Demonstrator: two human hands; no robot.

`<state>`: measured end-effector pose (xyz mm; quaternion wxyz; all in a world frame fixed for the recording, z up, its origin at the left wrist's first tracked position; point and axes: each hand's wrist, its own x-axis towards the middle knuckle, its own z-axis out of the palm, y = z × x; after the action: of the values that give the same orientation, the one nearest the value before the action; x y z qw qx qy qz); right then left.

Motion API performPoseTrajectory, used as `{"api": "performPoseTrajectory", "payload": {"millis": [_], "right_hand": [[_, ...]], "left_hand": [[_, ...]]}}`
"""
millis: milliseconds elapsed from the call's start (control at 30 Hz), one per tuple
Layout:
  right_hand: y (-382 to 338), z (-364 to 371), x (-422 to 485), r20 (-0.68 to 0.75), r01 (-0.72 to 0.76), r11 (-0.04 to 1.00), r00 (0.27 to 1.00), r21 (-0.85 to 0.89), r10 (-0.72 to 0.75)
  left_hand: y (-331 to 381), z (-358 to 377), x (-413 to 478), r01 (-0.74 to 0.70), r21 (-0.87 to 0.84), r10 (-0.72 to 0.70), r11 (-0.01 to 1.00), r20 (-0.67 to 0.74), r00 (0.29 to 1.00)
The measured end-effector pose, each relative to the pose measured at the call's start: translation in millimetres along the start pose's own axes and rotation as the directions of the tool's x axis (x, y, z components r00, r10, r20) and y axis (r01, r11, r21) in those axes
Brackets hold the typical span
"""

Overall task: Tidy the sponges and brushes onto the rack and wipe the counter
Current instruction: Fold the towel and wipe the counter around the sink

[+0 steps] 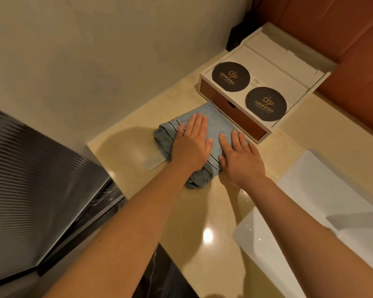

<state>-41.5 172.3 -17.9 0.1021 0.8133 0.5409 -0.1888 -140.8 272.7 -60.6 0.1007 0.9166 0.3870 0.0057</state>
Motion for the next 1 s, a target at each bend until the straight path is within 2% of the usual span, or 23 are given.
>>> {"api": "performPoseTrajectory", "payload": {"millis": [100,300,500,700,867,1000], "right_hand": [[9,9,-22,-0.005,-0.026,1.000,1.000,0.006,0.026],[20,26,-68,0.008,-0.058,0.998,0.998,0.030,0.058],[19,47,-111,0.004,-0.029,0.998,1.000,0.048,0.029],[24,69,-153,0.016,0.035,0.991,0.999,0.128,-0.038],[29,85,-176,-0.067,0.104,0.976,0.993,0.192,-0.092],[42,93,-179,-0.098,0.135,0.929,0.989,0.344,-0.108]], "left_hand": [[16,8,-16,-0.001,-0.018,0.000,1.000,-0.056,0.998],[43,15,-54,-0.038,-0.007,0.038,0.999,-0.024,0.999],[56,24,-96,-0.071,-0.024,0.068,0.997,-0.087,0.994],[76,25,-149,-0.006,-0.047,0.004,0.999,-0.042,0.999],[89,28,-184,0.088,-0.035,-0.089,0.996,-0.032,0.996],[94,29,-193,0.140,-0.041,-0.141,0.989,-0.029,0.990]]}}
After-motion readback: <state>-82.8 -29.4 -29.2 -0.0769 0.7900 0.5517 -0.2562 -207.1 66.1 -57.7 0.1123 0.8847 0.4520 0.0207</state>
